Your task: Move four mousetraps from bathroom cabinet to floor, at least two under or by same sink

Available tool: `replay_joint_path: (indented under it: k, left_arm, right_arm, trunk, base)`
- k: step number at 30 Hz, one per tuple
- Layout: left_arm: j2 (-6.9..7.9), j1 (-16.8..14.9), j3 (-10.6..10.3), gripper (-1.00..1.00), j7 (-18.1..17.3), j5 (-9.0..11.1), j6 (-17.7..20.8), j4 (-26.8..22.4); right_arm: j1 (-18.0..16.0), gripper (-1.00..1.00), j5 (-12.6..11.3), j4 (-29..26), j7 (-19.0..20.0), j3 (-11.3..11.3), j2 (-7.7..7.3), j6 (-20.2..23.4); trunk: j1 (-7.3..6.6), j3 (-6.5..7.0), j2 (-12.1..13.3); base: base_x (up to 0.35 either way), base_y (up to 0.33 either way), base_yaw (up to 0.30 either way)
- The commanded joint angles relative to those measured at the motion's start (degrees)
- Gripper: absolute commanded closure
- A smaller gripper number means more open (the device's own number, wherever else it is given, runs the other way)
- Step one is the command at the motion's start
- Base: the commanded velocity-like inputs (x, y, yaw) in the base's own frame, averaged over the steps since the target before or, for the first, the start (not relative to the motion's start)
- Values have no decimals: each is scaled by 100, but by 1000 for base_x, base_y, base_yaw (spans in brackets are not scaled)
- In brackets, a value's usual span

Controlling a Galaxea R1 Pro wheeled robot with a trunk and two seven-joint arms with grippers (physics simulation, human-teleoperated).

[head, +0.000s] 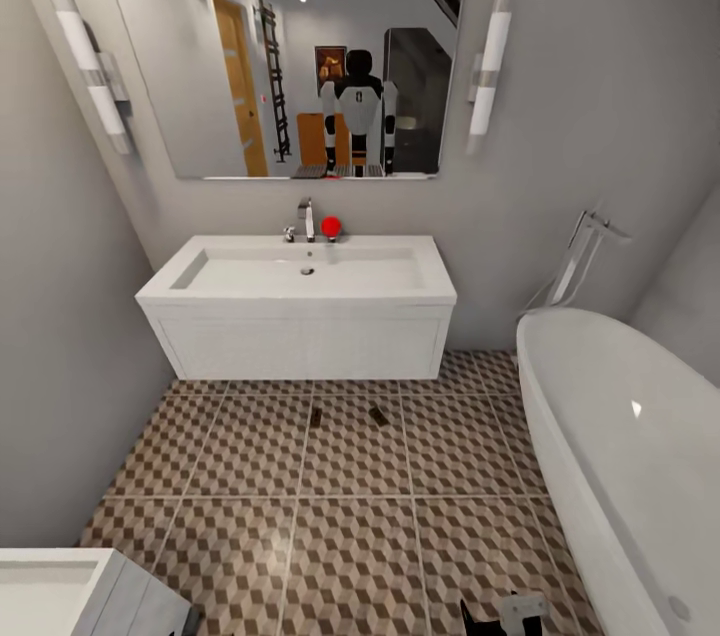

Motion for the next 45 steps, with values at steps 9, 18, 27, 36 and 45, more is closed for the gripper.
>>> replay_joint_path:
  k: [9,18,27,36,45]
  left_arm:
    - [-6,-10,-50,-100,12,38,-28,19]
    - [-6,-10,-50,-100,12,38,-25,24]
    - [-6,-10,-53,-100,12,38,-24,24]
    - [-6,-10,-50,-100,12,38,-24,24]
    - [-6,-10,-53,-100,12,38,-24,23]
  right_arm:
    - [-8,-100,0,6,3,20,-5,-17]
    - [-9,-100,0,4,3,20,1,-17]
    - [-9,-100,0,3,3,20,-1,-17]
    - [-5,-100,0,6,3,20,-2,-17]
    - [-7,-100,0,5,3,20,-4,-17]
  trunk:
    - [3,73,-11]
    - [3,157,-11]
    - [3,241,-11]
    - [3,325,-11]
    - [3,409,-11]
  base:
    - [0,0,0]
    - [0,0,0]
    - [0,0,0]
    - [0,0,0]
    - [0,0,0]
